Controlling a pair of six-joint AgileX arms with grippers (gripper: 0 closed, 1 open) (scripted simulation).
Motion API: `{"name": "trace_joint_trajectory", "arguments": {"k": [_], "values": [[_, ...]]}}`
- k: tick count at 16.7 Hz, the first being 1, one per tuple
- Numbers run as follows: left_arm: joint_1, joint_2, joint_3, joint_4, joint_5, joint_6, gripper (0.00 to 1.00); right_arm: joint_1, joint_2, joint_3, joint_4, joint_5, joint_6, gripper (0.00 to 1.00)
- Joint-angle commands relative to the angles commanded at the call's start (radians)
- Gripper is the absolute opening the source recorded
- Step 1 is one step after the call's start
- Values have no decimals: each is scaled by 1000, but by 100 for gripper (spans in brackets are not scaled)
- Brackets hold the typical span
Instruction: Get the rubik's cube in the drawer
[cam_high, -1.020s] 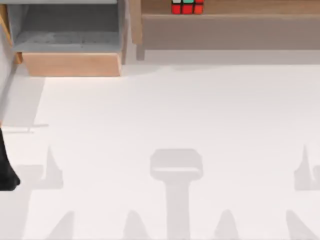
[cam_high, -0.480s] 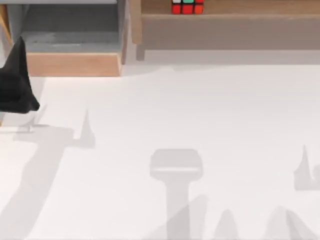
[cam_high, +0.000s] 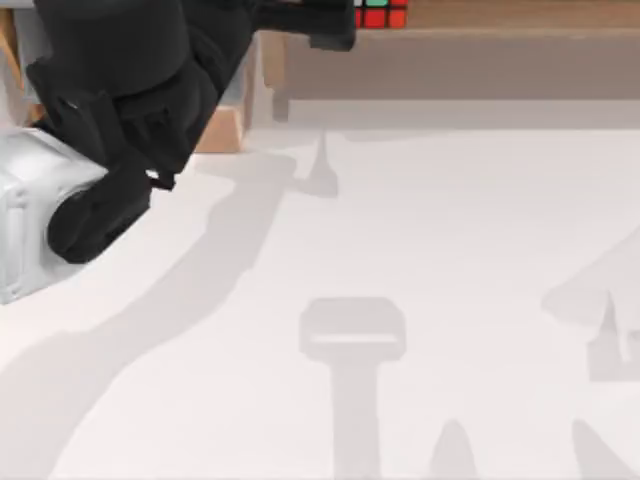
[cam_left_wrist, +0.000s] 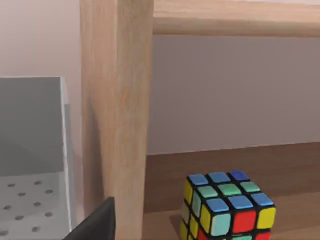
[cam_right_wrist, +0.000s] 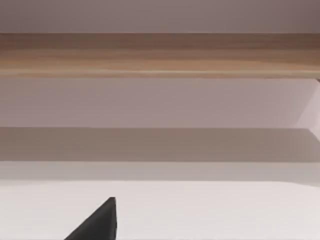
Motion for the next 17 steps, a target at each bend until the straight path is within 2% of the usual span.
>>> {"name": "trace_joint_trajectory", "arguments": {"k": [4,8,14,17], "values": [[-102,350,206,131,-117,17,100,0,0,0,0,0,0,100],[-134,606,343,228,-237,39,100,0,0,0,0,0,0,100],[-123,830,464,331,-376,51,100,0,0,0,0,0,0,100],[-122,854,483,347,-397,52,100,0,0,0,0,0,0,100]]}}
